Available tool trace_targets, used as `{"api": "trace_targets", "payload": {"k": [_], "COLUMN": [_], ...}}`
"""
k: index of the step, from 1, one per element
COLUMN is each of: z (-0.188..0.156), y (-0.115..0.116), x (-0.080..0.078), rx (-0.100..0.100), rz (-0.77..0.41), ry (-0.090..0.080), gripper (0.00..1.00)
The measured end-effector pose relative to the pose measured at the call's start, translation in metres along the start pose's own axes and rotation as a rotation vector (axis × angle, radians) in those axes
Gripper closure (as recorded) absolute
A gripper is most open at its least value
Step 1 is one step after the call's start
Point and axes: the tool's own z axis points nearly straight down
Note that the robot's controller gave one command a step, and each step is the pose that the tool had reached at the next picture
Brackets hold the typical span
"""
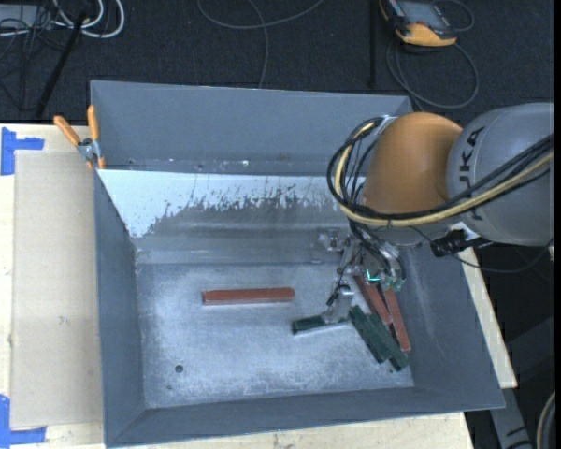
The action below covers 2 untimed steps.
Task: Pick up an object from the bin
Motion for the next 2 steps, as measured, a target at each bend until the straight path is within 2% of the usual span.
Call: {"api": "trace_targets", "payload": {"k": [1,2], "z": [0.0683,0.0639], "y": [-0.0267,-0.0259], "x": [0.0366,0.0333], "rx": [0.000,0.000], "rz": [0.081,0.079], "ry": [0.001,-0.008], "gripper": [0.00,1.00]}}
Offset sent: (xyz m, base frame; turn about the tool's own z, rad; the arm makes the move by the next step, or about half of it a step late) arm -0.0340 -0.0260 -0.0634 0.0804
